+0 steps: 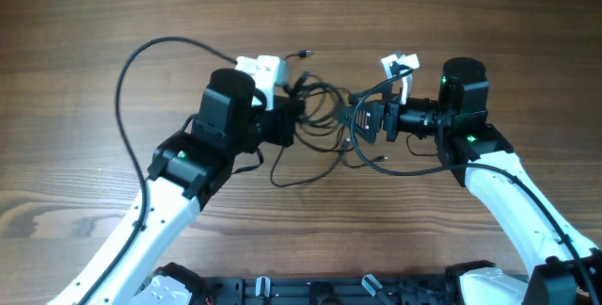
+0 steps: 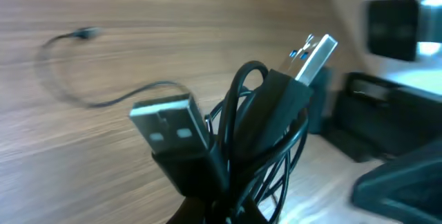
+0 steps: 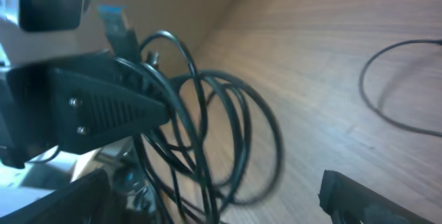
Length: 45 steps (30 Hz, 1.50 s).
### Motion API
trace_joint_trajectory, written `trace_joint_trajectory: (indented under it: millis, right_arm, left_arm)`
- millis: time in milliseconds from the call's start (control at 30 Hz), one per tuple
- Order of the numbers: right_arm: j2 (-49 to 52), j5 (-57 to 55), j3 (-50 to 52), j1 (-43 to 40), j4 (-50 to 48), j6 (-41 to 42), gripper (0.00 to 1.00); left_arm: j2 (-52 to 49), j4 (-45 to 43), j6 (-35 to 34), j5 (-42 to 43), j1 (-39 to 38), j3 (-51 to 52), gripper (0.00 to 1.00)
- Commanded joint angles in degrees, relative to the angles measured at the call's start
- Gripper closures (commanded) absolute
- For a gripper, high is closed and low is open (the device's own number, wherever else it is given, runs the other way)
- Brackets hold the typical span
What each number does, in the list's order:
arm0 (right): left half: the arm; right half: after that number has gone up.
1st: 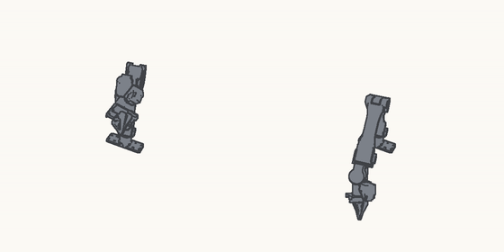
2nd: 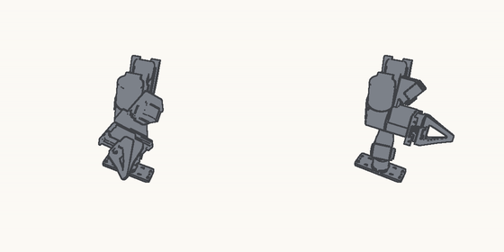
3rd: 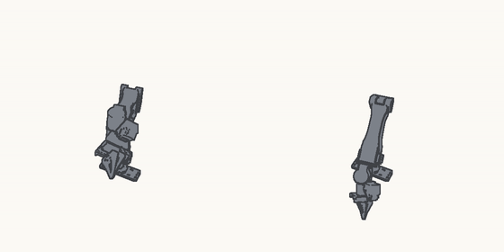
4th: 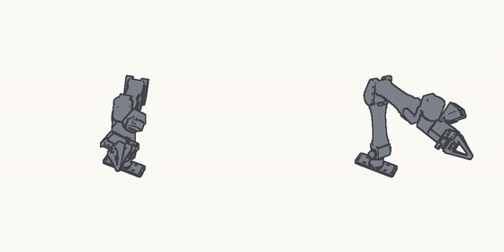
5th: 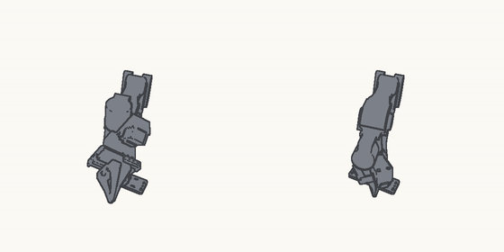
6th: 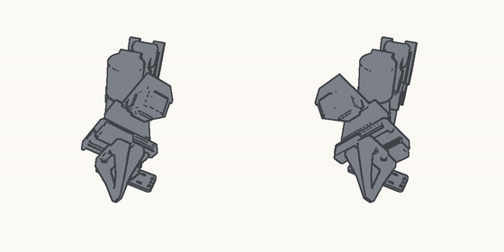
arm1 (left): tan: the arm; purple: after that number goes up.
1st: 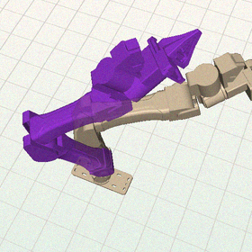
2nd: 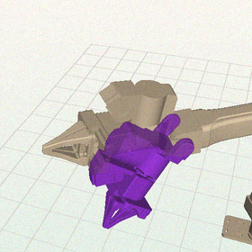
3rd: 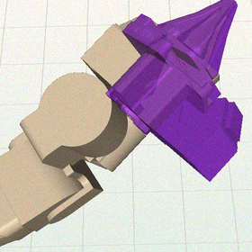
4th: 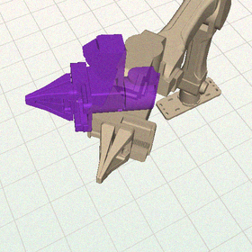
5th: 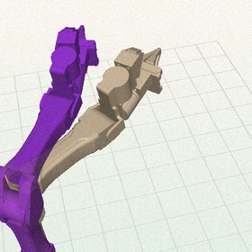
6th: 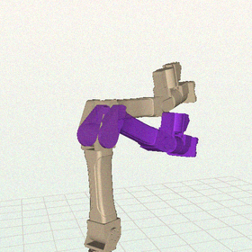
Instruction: Untangle cables
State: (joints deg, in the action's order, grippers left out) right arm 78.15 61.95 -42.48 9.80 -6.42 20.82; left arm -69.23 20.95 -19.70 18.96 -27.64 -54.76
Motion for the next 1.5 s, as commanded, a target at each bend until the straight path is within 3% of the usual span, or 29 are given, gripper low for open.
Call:
trace_joint_trajectory:
  millis: [0,167,300,367,400,433,467,533,633,733,833,1000,1167,1467]
  right_arm:
    - [0.42,2.38,-0.15,-0.13,0.24,-1.27,0.00]
    - [0.42,0.42,-0.15,-0.13,0.07,-1.16,0.16]
    - [0.42,0.46,-0.15,-0.13,0.55,0.48,0.67]
    - [0.42,0.68,-0.15,-0.13,1.46,2.14,0.89]
    - [0.42,0.68,-0.15,-0.13,1.88,3.02,0.96]
    - [0.42,0.63,-0.15,-0.15,2.32,4.37,0.96]
    - [0.42,0.46,-0.15,-0.15,2.67,5.73,0.96]
    - [0.42,0.07,-0.15,-0.55,3.34,10.38,0.96]
    - [0.42,-1.53,-0.15,-2.10,3.28,18.53,0.96]
    - [0.42,-1.36,-0.15,-4.72,2.60,27.36,0.96]
    - [0.42,0.26,-0.15,-5.33,2.62,31.98,0.96]
    - [0.42,2.64,-0.15,-5.31,2.67,32.17,0.96]
    - [0.42,4.11,-0.15,-5.33,2.58,32.39,0.96]
    - [0.42,11.78,-0.15,-5.90,0.39,33.73,0.96]
  left_arm:
    - [-0.92,-2.03,3.06,10.43,0.15,-0.59,0.96]
    - [-0.92,-1.90,3.04,13.05,0.15,-0.59,0.96]
    - [-0.92,-1.95,2.97,14.69,0.15,-0.59,0.96]
    - [-0.92,-2.12,2.97,14.67,0.15,-0.59,0.96]
    - [-0.92,-2.16,2.97,14.64,0.15,-0.59,0.95]
    - [-0.92,-2.14,2.97,14.36,0.15,-0.59,0.90]
    - [-0.92,-2.08,2.97,13.77,0.15,-0.59,0.73]
    - [-0.92,-0.74,2.97,11.04,0.15,-0.59,0.60]
    - [-0.92,2.27,2.95,7.89,0.15,-0.59,0.59]
    - [-0.92,4.39,2.95,7.52,0.09,-0.59,0.67]
    - [-0.92,4.20,2.78,7.54,0.09,-0.59,0.68]
    - [-0.92,3.23,2.54,7.56,-0.66,-0.59,0.59]
    - [-0.92,1.53,2.58,6.58,-4.04,-0.59,0.40]
    - [-4.68,2.40,2.56,-3.41,-8.00,-0.59,0.40]
